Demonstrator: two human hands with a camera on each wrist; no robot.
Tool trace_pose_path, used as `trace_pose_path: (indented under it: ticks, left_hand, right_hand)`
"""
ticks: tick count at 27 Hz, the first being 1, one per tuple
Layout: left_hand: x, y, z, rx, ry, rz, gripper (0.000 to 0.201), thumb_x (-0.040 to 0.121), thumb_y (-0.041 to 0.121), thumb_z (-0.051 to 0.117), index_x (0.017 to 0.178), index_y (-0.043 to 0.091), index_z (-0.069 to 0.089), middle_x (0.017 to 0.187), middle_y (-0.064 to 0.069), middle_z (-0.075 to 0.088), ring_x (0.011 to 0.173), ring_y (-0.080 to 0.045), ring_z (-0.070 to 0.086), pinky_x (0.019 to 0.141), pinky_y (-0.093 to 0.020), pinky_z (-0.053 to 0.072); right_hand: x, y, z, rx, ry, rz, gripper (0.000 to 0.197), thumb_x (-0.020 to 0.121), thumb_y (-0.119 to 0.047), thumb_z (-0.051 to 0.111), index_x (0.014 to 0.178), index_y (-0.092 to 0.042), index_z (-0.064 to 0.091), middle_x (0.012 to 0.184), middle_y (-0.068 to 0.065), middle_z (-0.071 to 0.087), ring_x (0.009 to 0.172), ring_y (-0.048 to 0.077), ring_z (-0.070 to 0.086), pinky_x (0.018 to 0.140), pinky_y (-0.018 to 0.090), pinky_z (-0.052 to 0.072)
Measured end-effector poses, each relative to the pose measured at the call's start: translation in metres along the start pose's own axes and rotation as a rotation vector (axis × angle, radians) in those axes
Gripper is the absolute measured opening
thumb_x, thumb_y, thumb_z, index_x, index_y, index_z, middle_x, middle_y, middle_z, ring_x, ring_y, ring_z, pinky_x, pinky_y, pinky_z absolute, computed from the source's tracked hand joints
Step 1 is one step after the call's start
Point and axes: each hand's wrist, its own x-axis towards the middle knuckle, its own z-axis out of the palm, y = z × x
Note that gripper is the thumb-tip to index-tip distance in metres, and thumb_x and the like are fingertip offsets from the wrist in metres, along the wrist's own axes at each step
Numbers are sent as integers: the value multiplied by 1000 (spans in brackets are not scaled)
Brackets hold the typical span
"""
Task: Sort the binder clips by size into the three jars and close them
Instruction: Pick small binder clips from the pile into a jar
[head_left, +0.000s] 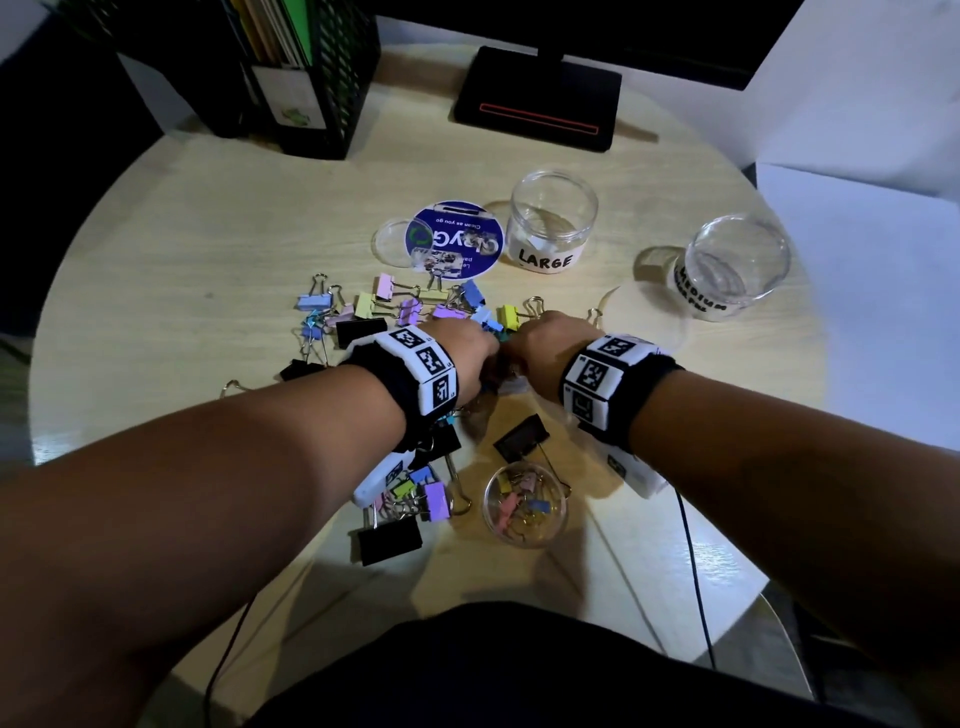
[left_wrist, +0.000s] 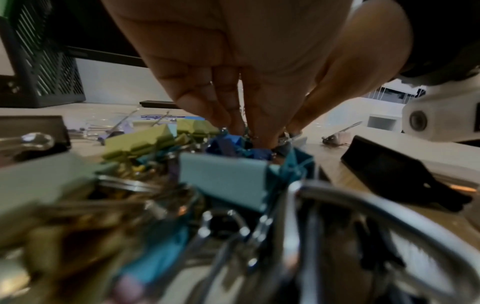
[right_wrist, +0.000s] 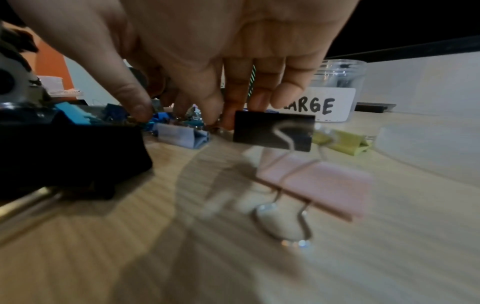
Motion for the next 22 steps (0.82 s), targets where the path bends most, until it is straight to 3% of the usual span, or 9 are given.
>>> trace_pose_path:
  ticks: [2, 5, 8, 11, 15, 18, 22]
  left_hand:
    - [3, 5, -1, 2, 9, 23, 22, 87, 19, 55, 108, 15, 59, 112, -9, 57, 94, -30, 57, 67, -30, 45]
    - [12, 9, 0, 80, -96, 14, 12, 90, 16, 53, 100, 14, 60, 99, -6, 54, 89, -26, 56, 57, -18, 40]
    - [12, 9, -1, 96, -63, 28, 19, 88, 22, 58, 100, 9, 65, 101, -9, 60, 92, -29, 59, 63, -29, 39]
    - [7, 9, -1, 95, -34, 45, 25, 86, 32, 63, 101, 12, 63, 103, -10, 60, 92, -29, 58, 65, -30, 41]
    - [4, 15, -2, 75, -57, 138, 31, 86, 23, 62, 117, 18, 58, 116, -6, 55, 103, -27, 56, 81, -34, 47]
    - [2, 20, -2, 107, -109, 199, 34, 88, 14, 57, 122, 22, 57, 114, -5, 58, 102, -28, 57, 74, -29, 43]
    - [0, 19, 0, 135, -106, 170, 22, 88, 12, 55, 108, 18, 62, 100, -8, 62, 90, -29, 58, 65, -28, 41]
  right_hand:
    - [1, 1, 1, 13, 13, 13, 25, 89, -30, 52, 109, -20, 61, 104, 9, 62, 100, 32, 56, 81, 39, 51]
    - [-4, 6, 5, -13, 62, 14, 28, 86, -30, 56, 113, -22, 60, 110, 7, 56, 107, 32, 46, 84, 39, 48]
    - [-8, 10, 7, -43, 41, 31, 23, 88, -26, 55, 110, -22, 61, 111, 4, 58, 107, 29, 46, 81, 35, 44]
    - [-10, 13, 12, -27, 53, 48, 18, 88, -20, 51, 103, -22, 61, 104, 4, 63, 101, 27, 51, 80, 33, 44]
    - [-17, 16, 15, 3, 42, 107, 22, 87, -25, 52, 107, -22, 59, 100, 9, 62, 95, 28, 55, 77, 33, 46]
    - [-20, 18, 15, 21, 17, 154, 23, 86, -29, 52, 106, -21, 60, 100, 11, 62, 93, 29, 58, 76, 33, 48]
    - [-29, 22, 8, 109, 41, 178, 20, 81, -33, 58, 98, -23, 61, 99, 7, 63, 97, 26, 55, 76, 32, 47]
